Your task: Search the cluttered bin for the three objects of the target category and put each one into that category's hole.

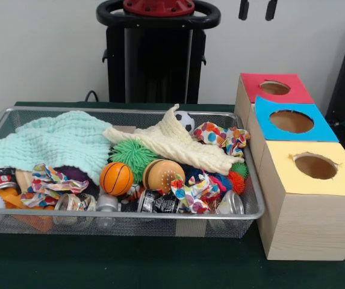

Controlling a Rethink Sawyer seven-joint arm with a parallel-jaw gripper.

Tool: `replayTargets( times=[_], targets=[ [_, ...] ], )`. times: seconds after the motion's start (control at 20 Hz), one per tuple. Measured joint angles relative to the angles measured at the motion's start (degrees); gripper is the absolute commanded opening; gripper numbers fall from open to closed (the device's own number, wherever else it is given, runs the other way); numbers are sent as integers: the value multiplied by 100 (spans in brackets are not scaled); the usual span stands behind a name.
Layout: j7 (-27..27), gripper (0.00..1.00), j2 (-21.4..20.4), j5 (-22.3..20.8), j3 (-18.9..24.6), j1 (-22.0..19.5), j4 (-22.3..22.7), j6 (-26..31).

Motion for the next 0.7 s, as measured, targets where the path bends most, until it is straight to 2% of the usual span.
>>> replayTargets(
  times=[0.2,0.7],
  targets=[
    [1,100,-14,0,-96,-69,1,11],
    [1,100,210,0,-98,-1060,-119,11]
  ],
)
